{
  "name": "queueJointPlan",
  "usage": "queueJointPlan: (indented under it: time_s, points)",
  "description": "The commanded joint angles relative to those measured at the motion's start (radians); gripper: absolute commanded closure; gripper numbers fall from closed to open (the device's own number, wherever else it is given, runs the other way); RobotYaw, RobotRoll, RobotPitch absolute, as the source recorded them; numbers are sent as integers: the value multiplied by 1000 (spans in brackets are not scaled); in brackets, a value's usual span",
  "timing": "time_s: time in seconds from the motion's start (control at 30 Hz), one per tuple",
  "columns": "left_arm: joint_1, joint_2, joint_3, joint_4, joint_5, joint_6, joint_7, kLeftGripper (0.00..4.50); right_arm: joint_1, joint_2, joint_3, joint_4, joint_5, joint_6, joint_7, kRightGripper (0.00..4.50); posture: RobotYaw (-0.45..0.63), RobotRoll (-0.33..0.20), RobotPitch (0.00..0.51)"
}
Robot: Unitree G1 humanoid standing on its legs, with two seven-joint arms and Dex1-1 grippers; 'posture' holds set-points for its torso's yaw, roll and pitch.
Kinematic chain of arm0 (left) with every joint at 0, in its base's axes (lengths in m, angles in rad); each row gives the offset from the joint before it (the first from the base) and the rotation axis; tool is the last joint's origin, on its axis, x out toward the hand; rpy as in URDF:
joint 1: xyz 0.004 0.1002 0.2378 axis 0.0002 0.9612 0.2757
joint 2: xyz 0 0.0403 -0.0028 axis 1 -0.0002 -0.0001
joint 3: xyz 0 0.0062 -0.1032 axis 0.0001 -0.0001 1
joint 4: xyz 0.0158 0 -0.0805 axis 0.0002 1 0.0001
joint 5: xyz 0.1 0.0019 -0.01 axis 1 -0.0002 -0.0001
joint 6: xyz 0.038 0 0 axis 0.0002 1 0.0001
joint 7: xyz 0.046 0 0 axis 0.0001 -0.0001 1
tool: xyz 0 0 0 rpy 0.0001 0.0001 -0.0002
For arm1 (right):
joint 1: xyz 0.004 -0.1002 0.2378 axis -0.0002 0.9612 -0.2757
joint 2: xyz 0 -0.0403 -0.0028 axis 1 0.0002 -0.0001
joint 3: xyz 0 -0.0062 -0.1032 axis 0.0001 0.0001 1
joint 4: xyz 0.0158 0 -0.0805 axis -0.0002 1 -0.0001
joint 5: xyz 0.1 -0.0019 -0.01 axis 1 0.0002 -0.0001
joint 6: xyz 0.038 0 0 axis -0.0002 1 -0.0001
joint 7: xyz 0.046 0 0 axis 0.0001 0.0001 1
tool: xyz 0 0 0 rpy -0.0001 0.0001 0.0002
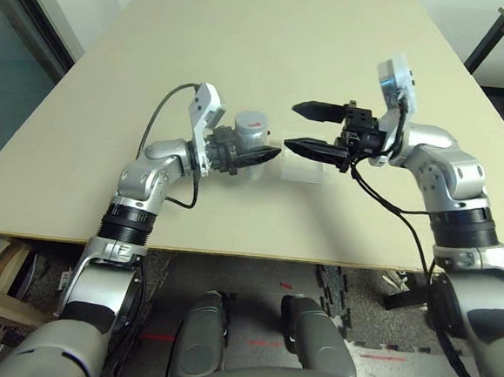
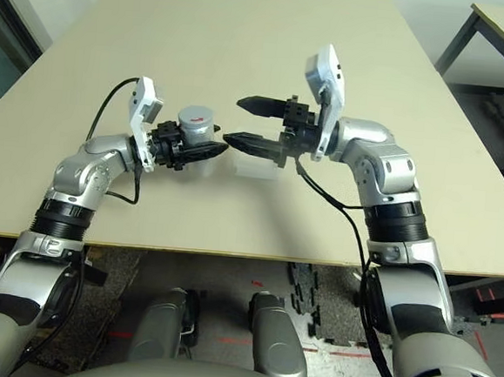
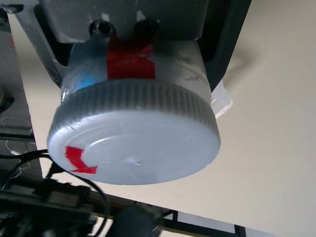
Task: Pour the medicine from the bottle into the box.
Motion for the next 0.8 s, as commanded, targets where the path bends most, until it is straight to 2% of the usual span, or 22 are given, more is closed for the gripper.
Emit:
queueJointPlan:
  time_s: [0.03, 0.8]
  points:
    - [-18, -4, -22, 21, 29, -35, -23, 1909, -35, 17, 23, 32, -25, 0, 1, 0, -203, 0, 115]
    - [-180, -62, -31, 195, 82, -142, -78, 1909, -125, 60, -12, 152, -65, -39, -12, 0, -216, 0, 102]
